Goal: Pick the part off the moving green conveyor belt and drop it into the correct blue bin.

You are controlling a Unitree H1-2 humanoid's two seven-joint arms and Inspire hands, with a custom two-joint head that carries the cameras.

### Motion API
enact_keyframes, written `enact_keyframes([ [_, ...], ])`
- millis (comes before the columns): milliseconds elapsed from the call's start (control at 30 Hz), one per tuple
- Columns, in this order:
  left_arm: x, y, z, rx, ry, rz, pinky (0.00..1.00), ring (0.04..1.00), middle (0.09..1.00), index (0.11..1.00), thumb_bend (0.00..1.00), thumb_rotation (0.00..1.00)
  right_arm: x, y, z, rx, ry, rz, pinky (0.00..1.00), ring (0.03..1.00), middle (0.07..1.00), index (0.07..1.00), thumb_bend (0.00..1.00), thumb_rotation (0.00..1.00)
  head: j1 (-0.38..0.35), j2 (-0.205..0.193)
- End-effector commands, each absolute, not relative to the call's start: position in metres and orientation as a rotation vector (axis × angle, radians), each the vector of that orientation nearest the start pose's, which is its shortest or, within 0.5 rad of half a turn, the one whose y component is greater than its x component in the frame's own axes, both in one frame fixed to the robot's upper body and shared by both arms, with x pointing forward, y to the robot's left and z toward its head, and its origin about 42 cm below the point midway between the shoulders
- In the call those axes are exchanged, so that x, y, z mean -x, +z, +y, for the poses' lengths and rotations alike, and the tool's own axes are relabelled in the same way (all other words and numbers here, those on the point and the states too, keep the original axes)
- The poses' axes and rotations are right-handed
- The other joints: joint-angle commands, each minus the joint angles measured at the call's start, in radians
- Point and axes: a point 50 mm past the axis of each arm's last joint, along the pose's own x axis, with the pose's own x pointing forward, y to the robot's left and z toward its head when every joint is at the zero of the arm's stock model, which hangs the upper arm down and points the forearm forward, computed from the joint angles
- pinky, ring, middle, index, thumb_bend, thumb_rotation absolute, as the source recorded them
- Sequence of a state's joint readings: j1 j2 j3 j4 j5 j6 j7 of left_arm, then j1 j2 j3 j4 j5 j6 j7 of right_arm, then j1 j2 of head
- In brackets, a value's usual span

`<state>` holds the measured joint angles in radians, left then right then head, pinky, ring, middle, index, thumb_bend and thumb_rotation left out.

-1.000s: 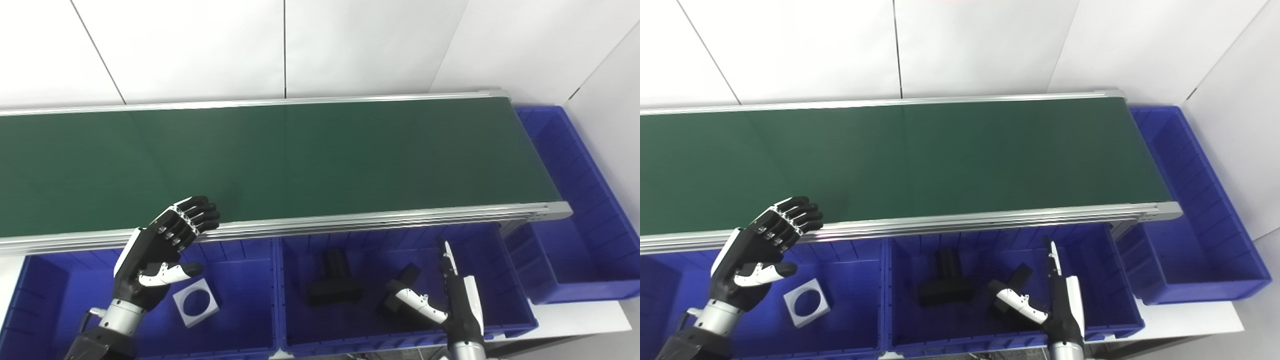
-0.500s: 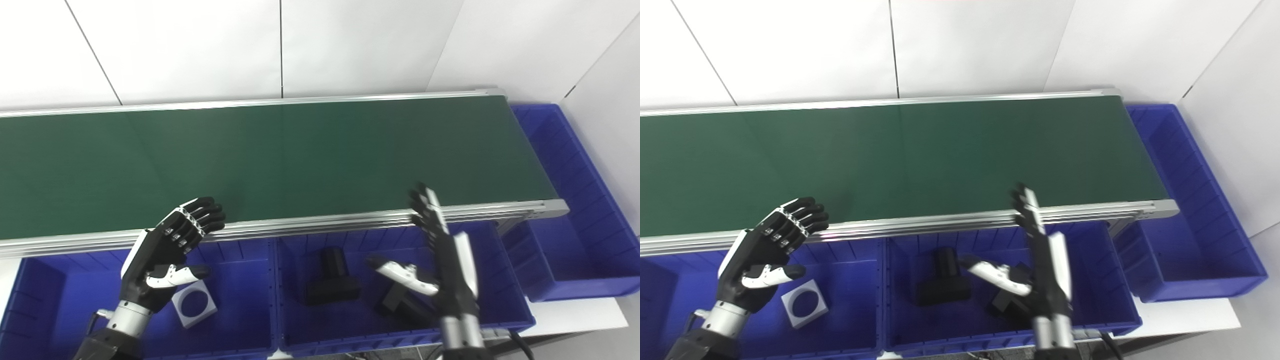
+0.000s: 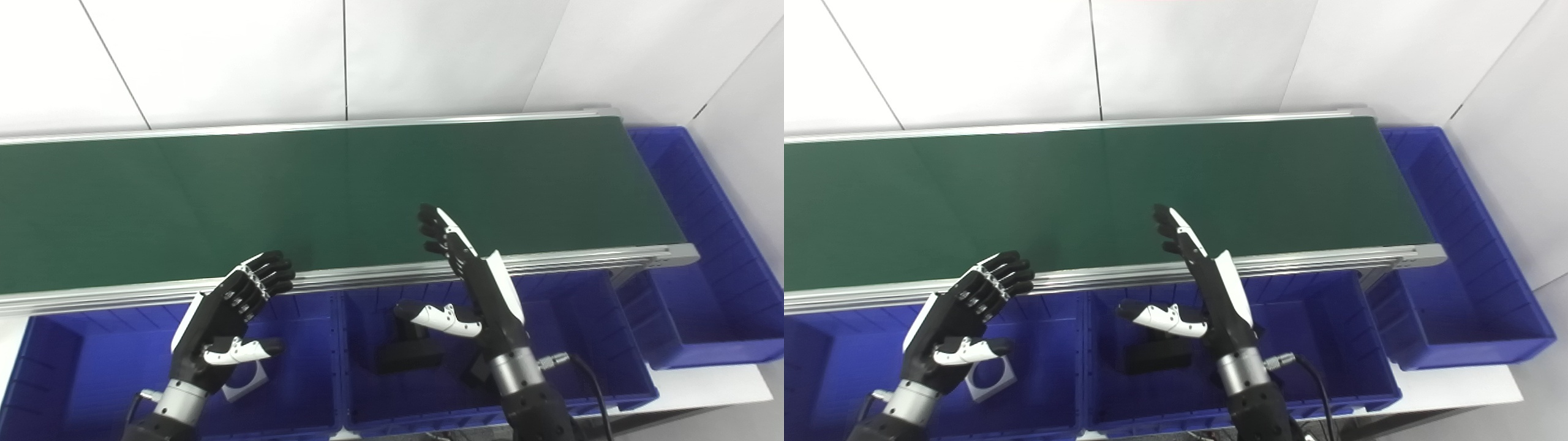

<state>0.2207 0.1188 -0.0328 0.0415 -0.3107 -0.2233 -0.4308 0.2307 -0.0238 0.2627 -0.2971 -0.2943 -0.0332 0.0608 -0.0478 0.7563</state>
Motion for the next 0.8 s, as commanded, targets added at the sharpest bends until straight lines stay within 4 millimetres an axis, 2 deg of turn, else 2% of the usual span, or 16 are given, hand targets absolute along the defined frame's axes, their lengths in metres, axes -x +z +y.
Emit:
enact_keyframes([
  [0, -0.2, 0.062, 0.233, 0.165, -0.362, -0.083, 0.79, 0.789, 0.796, 0.79, 1.0, 0.2, -0.207, 0.129, -0.153, 0.233, 0.271, -0.17, 0.8, 0.869, 0.886, 0.92, 0.83, 0.6, 0.0, 0.0],
  [267, -0.197, 0.058, 0.218, 0.139, -0.367, -0.084, 0.79, 0.791, 0.803, 0.795, 1.0, 0.22, -0.21, 0.106, -0.145, 0.119, 0.283, -0.095, 0.78, 0.841, 0.86, 0.897, 0.76, 0.57, 0.093, -0.024],
  [467, -0.195, 0.057, 0.209, 0.143, -0.367, -0.082, 0.77, 0.783, 0.801, 0.794, 1.0, 0.22, -0.208, 0.083, -0.157, 0.118, 0.324, -0.058, 0.73, 0.8, 0.843, 0.891, 0.72, 0.5, 0.139, -0.036],
  [567, -0.195, 0.058, 0.206, 0.147, -0.367, -0.08, 0.77, 0.783, 0.802, 0.793, 1.0, 0.22, -0.208, 0.08, -0.163, 0.126, 0.329, -0.055, 0.72, 0.788, 0.827, 0.879, 0.71, 0.44, 0.145, -0.038],
  [767, -0.194, 0.058, 0.202, 0.142, -0.368, -0.082, 0.77, 0.787, 0.804, 0.796, 0.98, 0.21, -0.206, 0.079, -0.169, 0.137, 0.333, -0.053, 0.72, 0.786, 0.821, 0.875, 0.72, 0.4, 0.143, -0.039],
])
